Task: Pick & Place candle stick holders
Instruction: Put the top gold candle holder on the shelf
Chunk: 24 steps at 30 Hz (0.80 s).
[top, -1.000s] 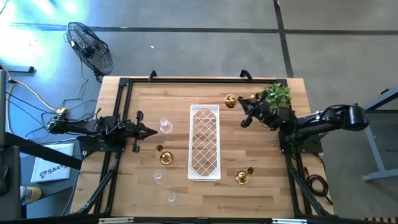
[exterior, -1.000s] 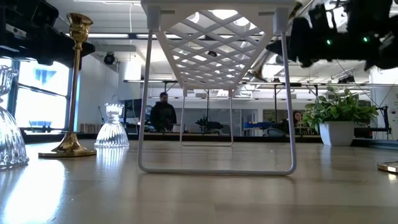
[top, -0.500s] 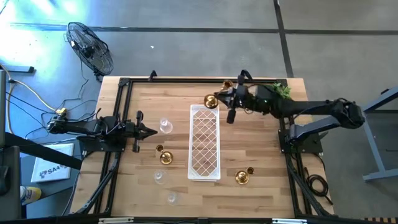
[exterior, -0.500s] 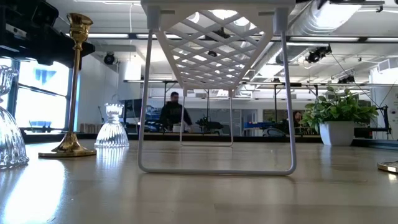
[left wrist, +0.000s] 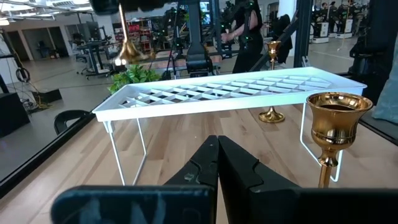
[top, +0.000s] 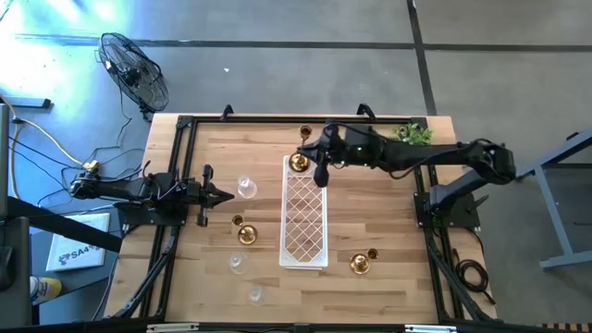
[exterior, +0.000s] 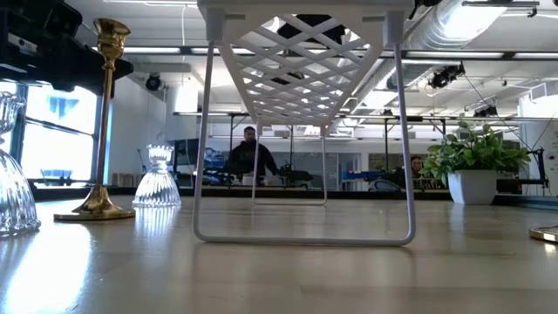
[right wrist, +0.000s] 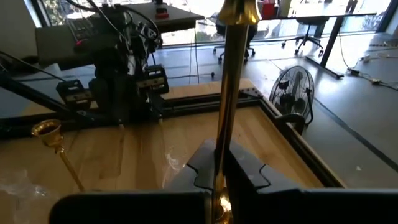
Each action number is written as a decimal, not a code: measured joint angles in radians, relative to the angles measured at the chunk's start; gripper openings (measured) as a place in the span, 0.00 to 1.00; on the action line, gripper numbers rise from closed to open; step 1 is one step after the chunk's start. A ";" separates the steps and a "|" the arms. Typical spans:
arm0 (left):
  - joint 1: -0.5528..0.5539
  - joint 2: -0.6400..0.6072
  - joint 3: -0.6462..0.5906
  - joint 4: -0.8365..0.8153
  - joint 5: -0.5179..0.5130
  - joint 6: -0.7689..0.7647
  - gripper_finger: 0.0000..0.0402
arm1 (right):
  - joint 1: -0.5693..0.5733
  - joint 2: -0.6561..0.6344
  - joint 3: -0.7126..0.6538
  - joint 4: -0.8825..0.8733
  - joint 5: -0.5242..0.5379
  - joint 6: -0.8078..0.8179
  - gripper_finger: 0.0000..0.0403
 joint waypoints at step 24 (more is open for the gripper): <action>0.000 0.000 0.000 0.000 0.000 0.000 0.00 | 0.005 0.109 0.000 0.019 0.017 -0.003 0.02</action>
